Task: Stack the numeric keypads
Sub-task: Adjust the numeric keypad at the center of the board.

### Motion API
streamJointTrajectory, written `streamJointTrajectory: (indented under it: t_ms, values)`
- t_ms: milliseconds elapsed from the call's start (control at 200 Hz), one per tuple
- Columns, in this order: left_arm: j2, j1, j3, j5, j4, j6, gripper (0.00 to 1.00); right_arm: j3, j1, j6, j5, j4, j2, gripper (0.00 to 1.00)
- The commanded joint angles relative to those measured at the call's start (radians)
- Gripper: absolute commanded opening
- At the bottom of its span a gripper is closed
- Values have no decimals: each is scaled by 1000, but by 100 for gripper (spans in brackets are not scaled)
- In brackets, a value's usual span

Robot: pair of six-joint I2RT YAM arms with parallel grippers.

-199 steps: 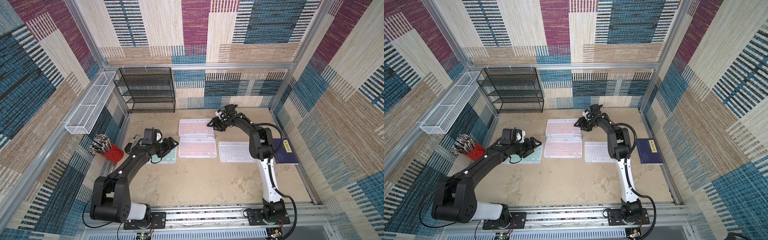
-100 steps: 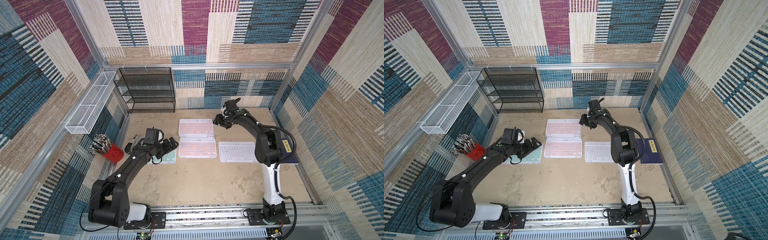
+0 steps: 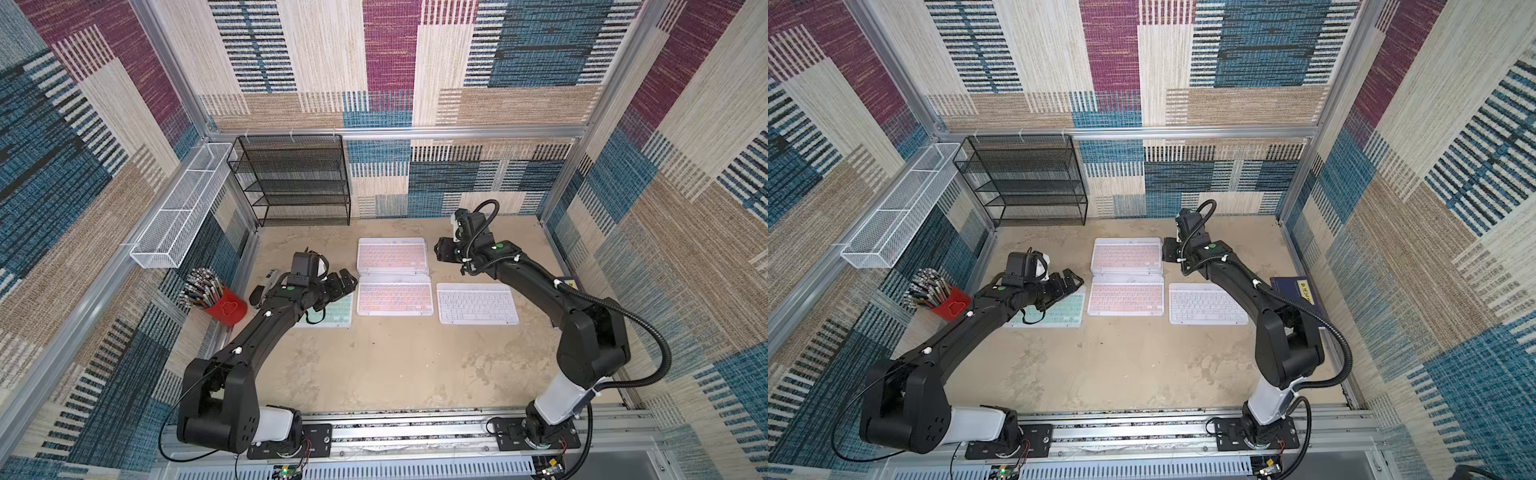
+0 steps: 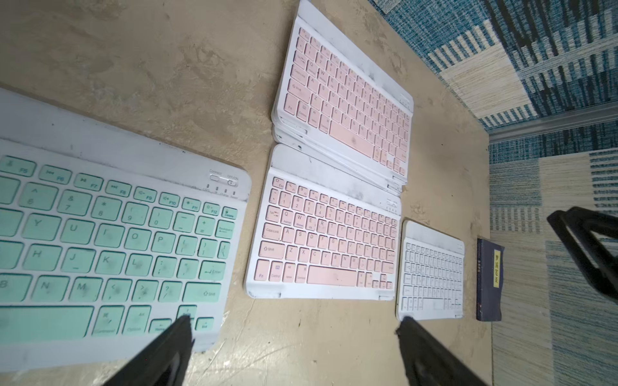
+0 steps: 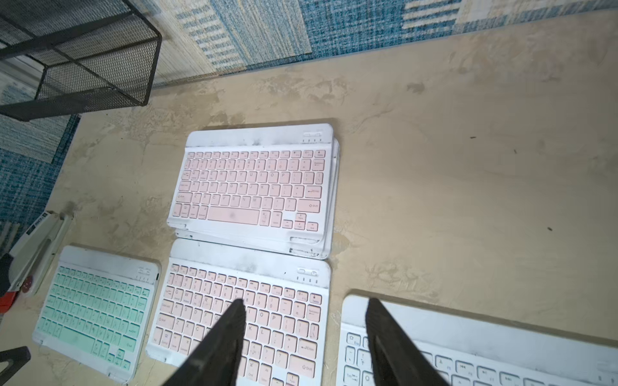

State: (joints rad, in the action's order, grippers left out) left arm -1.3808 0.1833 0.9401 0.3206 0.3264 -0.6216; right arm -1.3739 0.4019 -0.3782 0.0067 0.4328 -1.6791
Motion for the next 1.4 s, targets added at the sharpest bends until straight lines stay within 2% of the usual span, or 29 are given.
streamJointTrajectory:
  t_ms: [0, 160, 260, 416, 751, 1032, 1397]
  values:
    - [0, 2, 17, 23, -15, 19, 99, 43, 27, -61, 32, -28, 24, 58]
    - [-12, 18, 73, -2, 51, 54, 99, 33, 106, -91, 101, 18, -21, 58]
    - [-24, 28, 95, -17, 69, 69, 98, 50, 119, -171, 122, 25, -37, 58]
    - [-48, 64, 98, -74, 68, 77, 97, 69, 129, -244, 110, 48, -52, 59]
    - [-175, 129, 115, -90, 28, 60, 96, 65, 195, -315, 80, 82, -137, 60]
    - [-265, 145, 153, -89, 16, 70, 95, 98, 194, -285, 101, 46, -157, 72]
    - [-326, 156, 184, -90, 5, 74, 95, 65, 193, -268, 89, 40, -233, 69]
